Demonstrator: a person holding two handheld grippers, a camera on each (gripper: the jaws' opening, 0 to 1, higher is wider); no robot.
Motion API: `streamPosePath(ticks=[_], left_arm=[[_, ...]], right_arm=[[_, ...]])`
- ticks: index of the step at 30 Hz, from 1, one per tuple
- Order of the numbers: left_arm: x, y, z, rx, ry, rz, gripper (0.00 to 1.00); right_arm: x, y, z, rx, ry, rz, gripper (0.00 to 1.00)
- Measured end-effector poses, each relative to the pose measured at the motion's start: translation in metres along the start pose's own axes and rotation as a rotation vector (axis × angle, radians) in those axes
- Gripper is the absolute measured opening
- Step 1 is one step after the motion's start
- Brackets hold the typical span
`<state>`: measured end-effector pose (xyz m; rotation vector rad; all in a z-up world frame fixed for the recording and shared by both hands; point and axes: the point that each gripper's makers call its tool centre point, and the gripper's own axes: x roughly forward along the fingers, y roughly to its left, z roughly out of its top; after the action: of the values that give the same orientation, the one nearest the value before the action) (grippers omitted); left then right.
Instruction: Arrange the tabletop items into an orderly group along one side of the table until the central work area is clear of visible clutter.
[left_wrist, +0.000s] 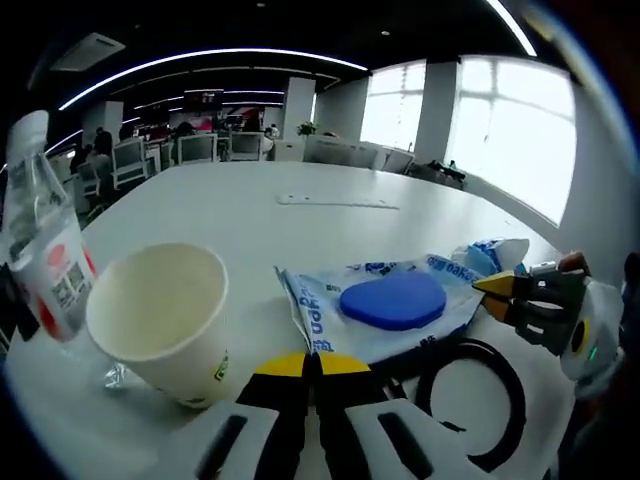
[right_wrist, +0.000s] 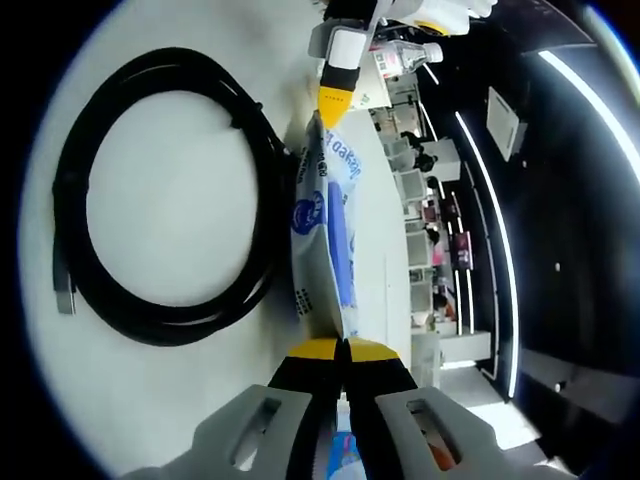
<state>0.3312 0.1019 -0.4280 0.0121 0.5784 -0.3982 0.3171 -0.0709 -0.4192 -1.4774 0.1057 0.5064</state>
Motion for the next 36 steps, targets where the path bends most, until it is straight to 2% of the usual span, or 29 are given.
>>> streamPosePath(ticks=[13,23,36], left_arm=[[0.002,-0.002,-0.004,0.021,0.011,-0.001,0.0],[0.002,-0.001,-0.003,0.026,0.014,-0.002,0.0],[0.0,0.001,-0.003,0.091,0.008,0.014,0.06]], right_arm=[[0.002,0.009,-0.003,0.006,0.005,0.039,0.0],[0.021,0.005,-0.007,0.01,0.005,0.054,0.0],[0.018,0.004,-0.006,0.031,-0.013,0.054,0.0]])
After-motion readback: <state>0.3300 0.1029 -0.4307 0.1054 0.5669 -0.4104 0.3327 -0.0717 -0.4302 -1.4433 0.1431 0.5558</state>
